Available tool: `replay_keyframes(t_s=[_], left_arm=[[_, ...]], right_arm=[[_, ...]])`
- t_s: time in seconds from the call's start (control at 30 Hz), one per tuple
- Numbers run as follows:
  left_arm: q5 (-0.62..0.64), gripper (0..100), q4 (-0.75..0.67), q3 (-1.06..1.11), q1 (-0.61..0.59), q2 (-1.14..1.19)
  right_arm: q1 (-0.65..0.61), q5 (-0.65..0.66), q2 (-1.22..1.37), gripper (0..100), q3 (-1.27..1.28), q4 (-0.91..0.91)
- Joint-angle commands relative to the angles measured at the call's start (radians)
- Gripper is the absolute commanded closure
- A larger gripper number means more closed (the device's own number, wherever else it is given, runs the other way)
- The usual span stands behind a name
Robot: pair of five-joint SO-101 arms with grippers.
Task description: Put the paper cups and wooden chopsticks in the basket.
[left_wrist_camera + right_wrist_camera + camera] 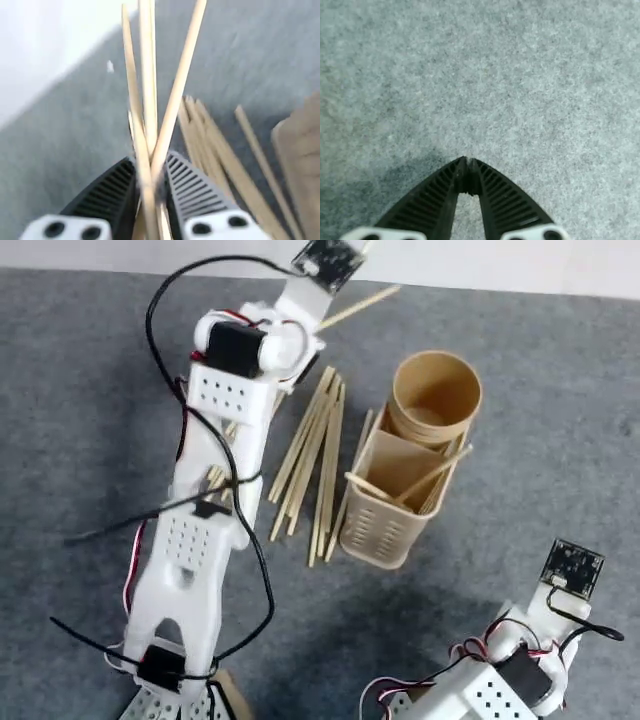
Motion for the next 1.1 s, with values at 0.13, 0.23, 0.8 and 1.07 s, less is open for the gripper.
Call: replay_keyframes(t_s=[0.13,0.23,0.8,1.07], left_arm=[[0.091,98,-0.046,-0.033,0.24,-0.363],[0.149,98,-0.101,0.005,0.312,-0.403],[0.336,99,-0.288,0.022,0.487,-0.407],[0.338,89,-0.295,0.022,0.489,-0.407]], right_arm=[[-0.01,0.008,-0.008,98.8,0.145,0.01],[-0.01,0.008,-0.008,98.8,0.145,0.01],[-0.01,0.008,-0.008,98.8,0.145,0.01],[-0.01,0.008,-0.008,98.8,0.145,0.01]])
